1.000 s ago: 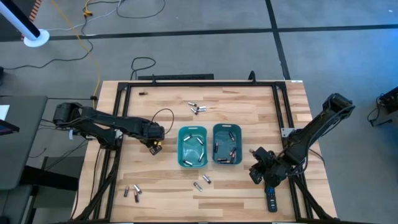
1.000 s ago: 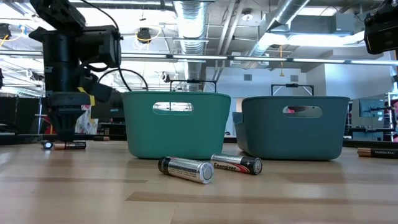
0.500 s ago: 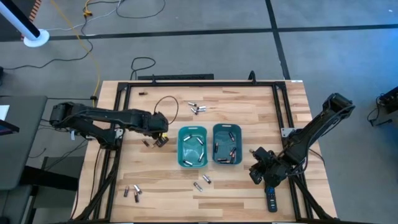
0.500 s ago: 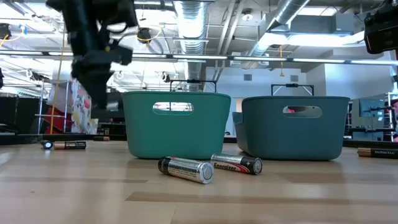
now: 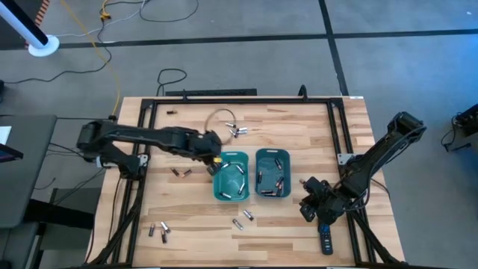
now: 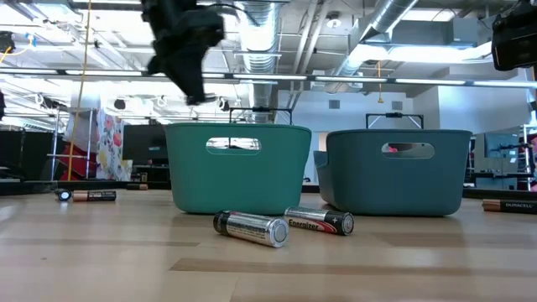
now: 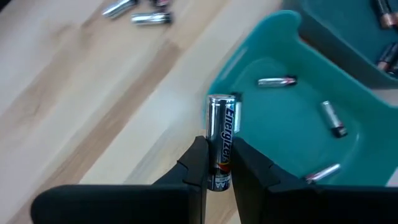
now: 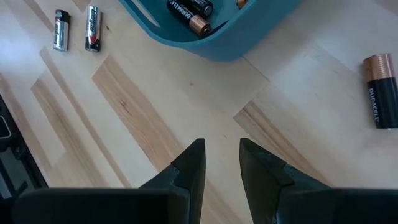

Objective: Sort batteries
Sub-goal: Put the silver battery into the green bin, then put the black battery into the blue bin

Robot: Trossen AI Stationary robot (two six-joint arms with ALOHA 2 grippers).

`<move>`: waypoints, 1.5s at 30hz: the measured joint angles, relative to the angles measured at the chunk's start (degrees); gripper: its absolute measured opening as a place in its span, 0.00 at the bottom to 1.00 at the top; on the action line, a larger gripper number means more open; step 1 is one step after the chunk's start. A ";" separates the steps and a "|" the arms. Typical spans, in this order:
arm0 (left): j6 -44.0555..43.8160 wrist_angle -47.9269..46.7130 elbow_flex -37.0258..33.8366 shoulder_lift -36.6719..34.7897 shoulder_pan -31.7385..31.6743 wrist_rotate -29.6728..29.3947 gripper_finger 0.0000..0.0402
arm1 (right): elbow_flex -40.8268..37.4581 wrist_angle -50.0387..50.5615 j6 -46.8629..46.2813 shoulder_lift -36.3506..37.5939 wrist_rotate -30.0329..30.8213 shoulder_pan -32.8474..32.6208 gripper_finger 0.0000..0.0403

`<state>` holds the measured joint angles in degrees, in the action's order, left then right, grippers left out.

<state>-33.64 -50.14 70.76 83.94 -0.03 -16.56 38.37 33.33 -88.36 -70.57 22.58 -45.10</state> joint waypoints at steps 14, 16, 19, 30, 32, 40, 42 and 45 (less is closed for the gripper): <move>2.01 1.72 14.95 21.78 5.39 3.35 0.10 | 0.00 -0.71 0.42 0.00 -0.01 0.21 0.29; 1.86 1.87 15.14 23.27 5.42 4.67 0.10 | 0.00 -0.65 0.40 0.00 -0.01 0.19 0.29; 1.87 1.95 15.22 24.24 5.42 5.59 0.11 | 0.00 -0.67 0.40 0.00 -0.01 0.20 0.29; 1.51 3.34 15.28 24.89 5.18 5.70 0.13 | 0.00 -0.76 0.48 0.00 -0.01 0.26 0.29; 1.76 3.30 15.28 24.96 5.18 5.73 0.15 | 0.00 -0.78 0.47 0.00 -0.01 0.26 0.29; 0.56 3.35 15.28 24.88 5.18 5.56 0.23 | 0.00 -0.80 0.40 0.00 0.01 0.26 0.29; 0.76 3.34 15.28 24.90 5.18 5.14 0.23 | 0.00 -0.80 0.40 0.00 0.00 0.26 0.29; 0.89 3.35 15.28 24.90 5.15 4.69 0.24 | 0.00 -0.82 0.38 0.00 0.00 0.26 0.29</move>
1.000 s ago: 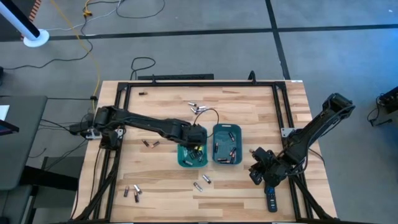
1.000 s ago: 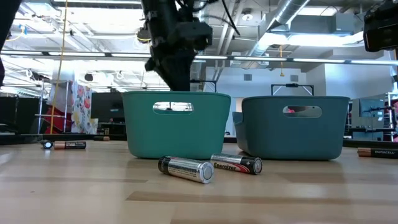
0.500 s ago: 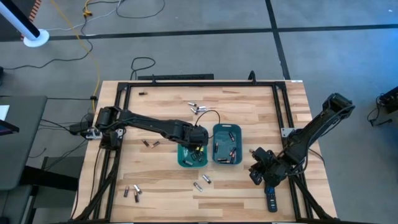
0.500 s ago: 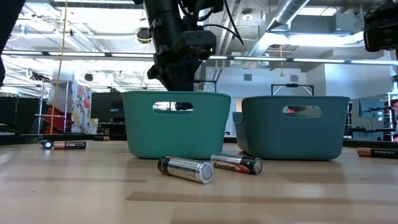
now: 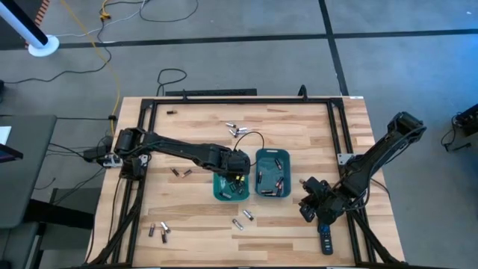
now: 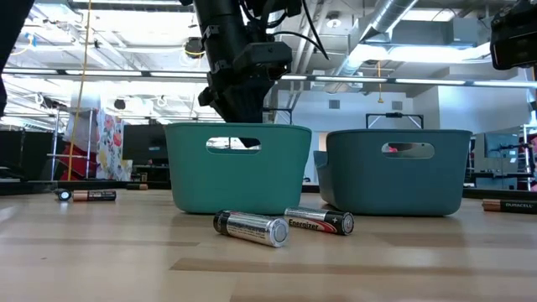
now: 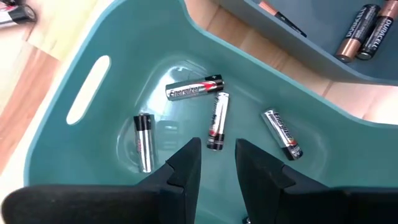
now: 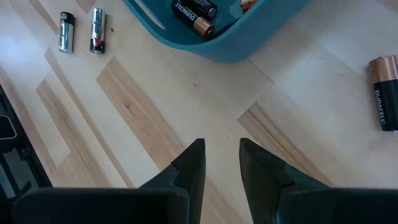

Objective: Sort batteries
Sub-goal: Put the black battery into the blue bin

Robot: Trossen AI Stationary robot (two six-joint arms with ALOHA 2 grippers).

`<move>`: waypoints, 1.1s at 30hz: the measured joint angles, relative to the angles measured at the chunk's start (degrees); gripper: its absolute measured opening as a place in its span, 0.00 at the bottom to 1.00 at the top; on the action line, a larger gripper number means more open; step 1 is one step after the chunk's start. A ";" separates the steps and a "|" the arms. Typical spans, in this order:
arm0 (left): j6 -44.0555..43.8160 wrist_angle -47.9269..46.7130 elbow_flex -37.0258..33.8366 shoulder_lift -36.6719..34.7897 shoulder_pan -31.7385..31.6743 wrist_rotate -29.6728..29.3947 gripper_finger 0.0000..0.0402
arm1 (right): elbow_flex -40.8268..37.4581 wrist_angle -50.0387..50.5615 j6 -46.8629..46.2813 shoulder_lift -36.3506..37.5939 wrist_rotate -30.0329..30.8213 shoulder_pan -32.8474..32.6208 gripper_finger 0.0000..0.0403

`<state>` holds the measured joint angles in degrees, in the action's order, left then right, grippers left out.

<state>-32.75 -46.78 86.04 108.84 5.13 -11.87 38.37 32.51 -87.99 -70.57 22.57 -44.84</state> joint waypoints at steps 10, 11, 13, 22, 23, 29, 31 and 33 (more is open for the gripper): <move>0.10 0.00 -0.02 0.00 -0.13 -1.04 0.24 | 0.00 -0.13 -0.04 0.00 0.02 0.00 0.29; 0.08 0.00 -0.02 -0.01 -0.13 -1.04 0.24 | 0.00 -0.13 -0.04 0.00 0.02 0.00 0.29; 0.04 0.00 -0.02 0.00 -0.13 -1.04 0.24 | 0.00 -0.16 -0.04 0.00 0.00 0.00 0.29; -0.03 0.00 -0.04 0.00 -0.13 -1.02 0.24 | 0.00 -0.20 -0.06 0.00 0.02 0.00 0.29; -0.03 0.00 -0.04 0.00 -0.13 -1.02 0.24 | 0.00 -0.20 -0.07 0.00 0.02 0.00 0.29; -0.03 -0.02 -0.04 0.00 -0.13 -1.02 0.24 | 0.00 -0.28 -0.13 0.00 0.02 0.00 0.29; -0.03 -0.02 -0.04 -0.01 -0.13 -1.02 0.24 | 0.00 -0.39 -0.13 0.00 0.02 0.00 0.29; -0.03 -0.09 -0.04 -0.02 -0.13 -1.00 0.24 | 0.00 -0.41 -0.12 0.00 0.02 0.00 0.29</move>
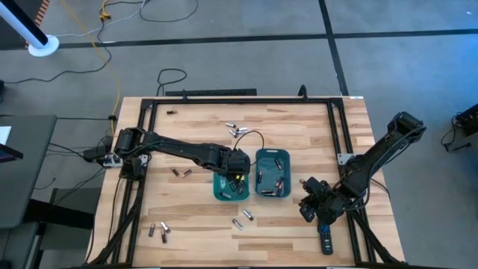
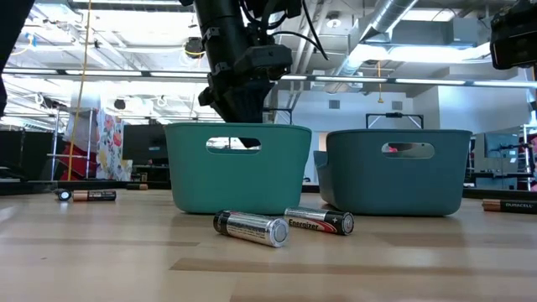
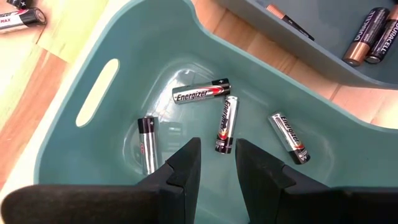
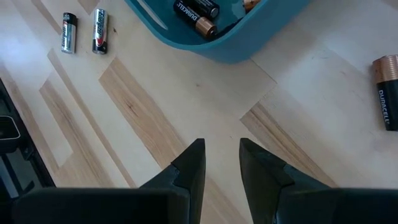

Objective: Sort batteries
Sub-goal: Put the black battery into the blue bin

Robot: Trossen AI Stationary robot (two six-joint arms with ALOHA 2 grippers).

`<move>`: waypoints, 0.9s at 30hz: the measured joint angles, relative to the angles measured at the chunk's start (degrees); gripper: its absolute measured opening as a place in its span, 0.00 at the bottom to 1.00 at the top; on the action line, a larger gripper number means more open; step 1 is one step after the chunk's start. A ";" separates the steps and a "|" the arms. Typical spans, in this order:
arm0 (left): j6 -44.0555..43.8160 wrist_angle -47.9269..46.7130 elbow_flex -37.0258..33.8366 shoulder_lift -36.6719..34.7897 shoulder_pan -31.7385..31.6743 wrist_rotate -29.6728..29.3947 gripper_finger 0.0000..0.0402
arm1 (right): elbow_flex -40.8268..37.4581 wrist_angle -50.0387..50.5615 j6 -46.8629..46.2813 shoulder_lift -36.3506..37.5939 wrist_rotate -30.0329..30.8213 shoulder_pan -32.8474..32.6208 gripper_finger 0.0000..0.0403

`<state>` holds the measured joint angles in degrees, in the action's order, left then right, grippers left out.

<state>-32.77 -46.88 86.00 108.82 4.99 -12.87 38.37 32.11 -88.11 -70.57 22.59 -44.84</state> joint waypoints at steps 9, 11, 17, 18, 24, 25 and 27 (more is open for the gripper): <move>5.97 -0.30 0.00 0.02 0.00 0.00 0.24 | 0.00 -1.45 0.01 0.00 0.00 0.00 0.29; 5.49 -0.61 0.00 0.02 0.00 0.69 0.24 | 0.00 -1.43 0.01 0.00 0.00 0.00 0.29; 8.18 -2.53 2.22 -1.62 -1.43 3.81 0.24 | 0.00 -1.41 -0.95 0.00 0.00 0.00 0.29; 8.95 -2.74 2.33 -2.77 -1.97 3.78 0.24 | 0.00 -1.39 -0.96 0.00 0.00 0.00 0.29; 15.25 -5.16 2.45 -10.70 -8.34 3.74 0.24 | 0.00 -1.30 -3.76 -0.01 0.00 0.00 0.29; 16.28 -6.18 2.45 -12.18 -9.86 3.72 0.24 | 0.00 -1.30 -3.81 0.00 -0.02 0.00 0.29; 18.26 -8.23 2.45 -14.71 -13.44 3.64 0.24 | 0.00 -1.30 -3.81 -0.02 0.00 0.00 0.29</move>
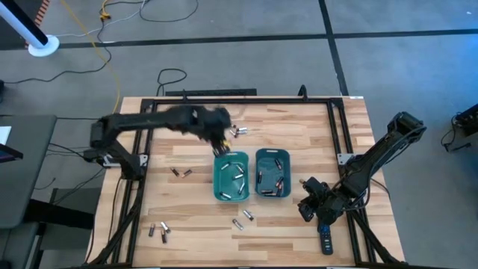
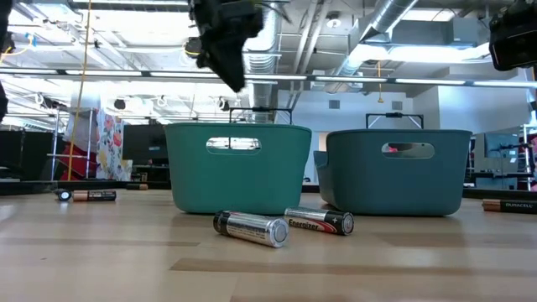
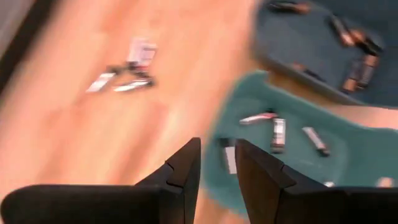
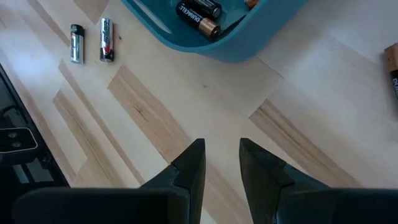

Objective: Sort batteries
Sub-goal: Put the black battery into the blue bin

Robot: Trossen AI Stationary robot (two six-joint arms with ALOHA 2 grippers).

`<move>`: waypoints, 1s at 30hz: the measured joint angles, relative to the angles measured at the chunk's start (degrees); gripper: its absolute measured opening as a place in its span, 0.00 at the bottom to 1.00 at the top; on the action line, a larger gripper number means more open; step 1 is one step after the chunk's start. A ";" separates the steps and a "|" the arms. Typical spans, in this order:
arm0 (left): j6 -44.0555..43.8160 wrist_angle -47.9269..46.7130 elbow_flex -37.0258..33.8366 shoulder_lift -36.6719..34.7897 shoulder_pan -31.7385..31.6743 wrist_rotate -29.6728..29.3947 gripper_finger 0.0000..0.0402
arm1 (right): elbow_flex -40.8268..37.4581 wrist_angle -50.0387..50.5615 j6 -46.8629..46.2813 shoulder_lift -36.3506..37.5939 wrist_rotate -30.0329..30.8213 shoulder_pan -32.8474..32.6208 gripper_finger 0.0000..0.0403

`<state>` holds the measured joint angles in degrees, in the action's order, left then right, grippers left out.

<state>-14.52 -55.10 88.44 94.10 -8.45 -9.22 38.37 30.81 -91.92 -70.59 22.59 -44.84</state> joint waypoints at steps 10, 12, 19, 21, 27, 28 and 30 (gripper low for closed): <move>10.68 -7.19 -4.22 -7.04 -21.73 1.28 0.24 | 0.00 0.05 -1.06 0.00 0.00 1.32 0.29; 16.16 -7.06 -5.05 -7.02 -25.67 1.25 0.24 | 0.00 0.09 -1.19 0.00 -0.01 2.11 0.29; 27.61 -7.67 -8.42 -4.28 -36.72 1.32 0.24 | 0.00 0.04 -1.16 0.00 0.00 5.06 0.29; 29.44 -8.61 -8.50 -2.03 -39.49 1.30 0.24 | 0.00 0.04 -1.16 0.00 0.00 6.01 0.29; 36.02 -10.90 -8.55 6.56 -44.93 0.81 0.24 | 0.00 0.17 0.41 0.00 0.00 8.81 0.29; 37.97 -10.99 -8.55 7.96 -45.53 0.01 0.24 | 0.00 0.19 0.47 0.00 0.00 9.28 0.29; 41.90 -10.92 -8.55 10.43 -46.32 -2.79 0.24 | 0.00 0.20 0.50 0.00 0.00 10.18 0.29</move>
<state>27.39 -66.02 79.90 104.53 -54.76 -12.01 38.37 31.00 -91.42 -70.59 22.59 -34.66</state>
